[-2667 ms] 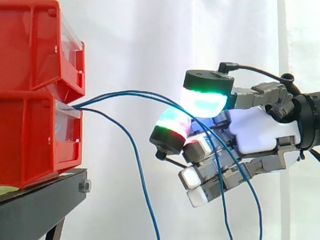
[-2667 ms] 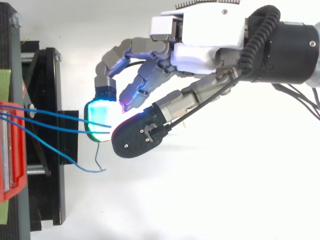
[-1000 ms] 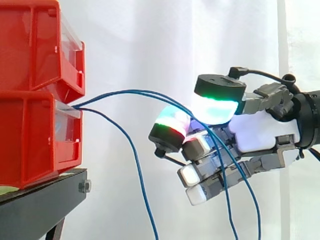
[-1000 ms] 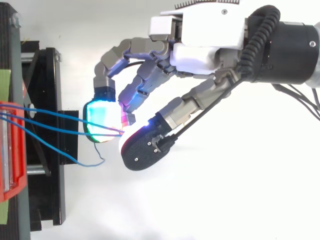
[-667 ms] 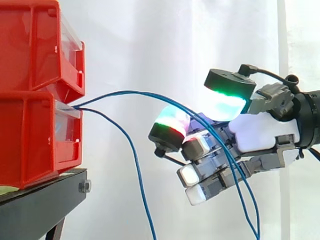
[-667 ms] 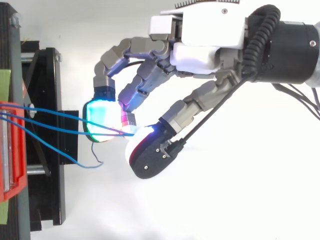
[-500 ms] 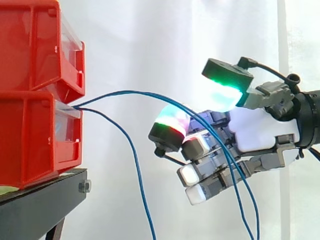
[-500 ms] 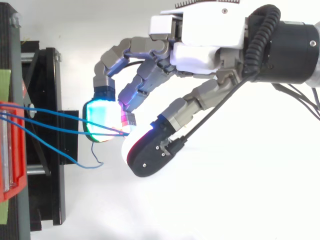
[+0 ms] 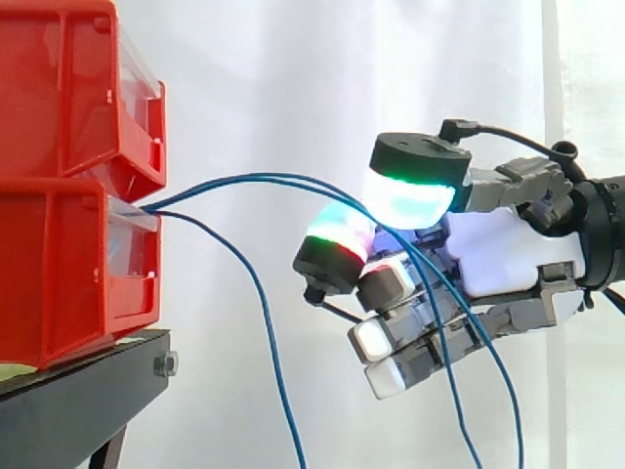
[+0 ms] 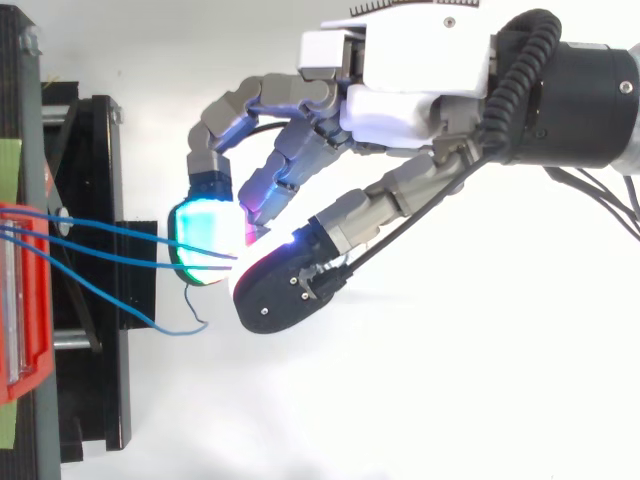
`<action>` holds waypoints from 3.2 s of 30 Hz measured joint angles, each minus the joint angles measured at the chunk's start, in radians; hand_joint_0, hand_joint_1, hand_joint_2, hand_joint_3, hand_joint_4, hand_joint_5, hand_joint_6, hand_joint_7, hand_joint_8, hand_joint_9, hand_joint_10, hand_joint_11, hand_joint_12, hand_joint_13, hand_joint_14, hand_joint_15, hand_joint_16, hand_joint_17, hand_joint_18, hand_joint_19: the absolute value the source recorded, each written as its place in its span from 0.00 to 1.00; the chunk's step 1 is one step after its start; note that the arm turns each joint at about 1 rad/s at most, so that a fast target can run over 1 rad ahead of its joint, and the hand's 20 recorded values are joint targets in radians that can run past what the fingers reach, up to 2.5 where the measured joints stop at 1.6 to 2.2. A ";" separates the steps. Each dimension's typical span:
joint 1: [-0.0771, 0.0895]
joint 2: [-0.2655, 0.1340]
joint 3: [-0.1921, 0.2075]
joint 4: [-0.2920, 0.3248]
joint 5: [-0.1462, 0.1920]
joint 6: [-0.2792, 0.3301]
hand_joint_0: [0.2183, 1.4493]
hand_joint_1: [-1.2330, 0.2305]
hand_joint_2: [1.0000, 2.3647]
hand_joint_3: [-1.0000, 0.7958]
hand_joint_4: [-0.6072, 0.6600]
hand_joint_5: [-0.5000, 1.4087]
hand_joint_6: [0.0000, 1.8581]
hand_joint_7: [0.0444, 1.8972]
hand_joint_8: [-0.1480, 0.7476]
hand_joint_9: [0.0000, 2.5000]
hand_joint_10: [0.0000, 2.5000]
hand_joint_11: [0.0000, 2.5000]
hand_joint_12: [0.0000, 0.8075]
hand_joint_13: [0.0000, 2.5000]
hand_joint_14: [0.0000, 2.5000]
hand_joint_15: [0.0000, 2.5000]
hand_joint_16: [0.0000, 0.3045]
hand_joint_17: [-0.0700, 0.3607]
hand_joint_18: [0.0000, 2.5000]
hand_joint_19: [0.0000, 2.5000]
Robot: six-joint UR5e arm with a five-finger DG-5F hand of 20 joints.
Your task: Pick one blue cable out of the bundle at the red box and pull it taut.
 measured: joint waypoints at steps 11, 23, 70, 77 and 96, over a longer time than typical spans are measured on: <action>0.001 -0.001 0.001 0.001 -0.001 0.000 0.42 0.17 0.01 0.40 0.61 0.16 0.50 0.54 0.55 0.38 0.01 0.44 0.43 0.33 0.01 0.21 0.17 0.44 0.26 0.14; 0.001 0.000 0.007 0.000 -0.001 0.001 0.41 0.13 0.00 0.28 0.62 0.16 0.50 0.52 0.55 0.38 0.01 0.45 0.43 0.32 0.01 0.20 0.17 0.44 0.27 0.13; 0.004 0.000 0.009 0.002 -0.001 0.000 0.26 0.29 0.00 0.28 0.62 0.18 0.46 0.54 0.54 0.50 0.00 0.59 0.46 0.37 0.01 0.22 0.18 0.45 0.27 0.17; 0.004 0.000 0.009 0.003 -0.001 0.000 0.29 0.31 0.00 0.30 0.62 0.18 0.46 0.56 0.54 0.51 0.00 0.60 0.45 0.37 0.01 0.22 0.17 0.44 0.28 0.18; 0.004 0.000 0.009 0.000 -0.004 -0.002 0.31 0.29 0.01 0.45 0.53 0.20 0.46 0.62 0.54 0.49 0.00 0.57 0.44 0.36 0.01 0.22 0.17 0.43 0.27 0.18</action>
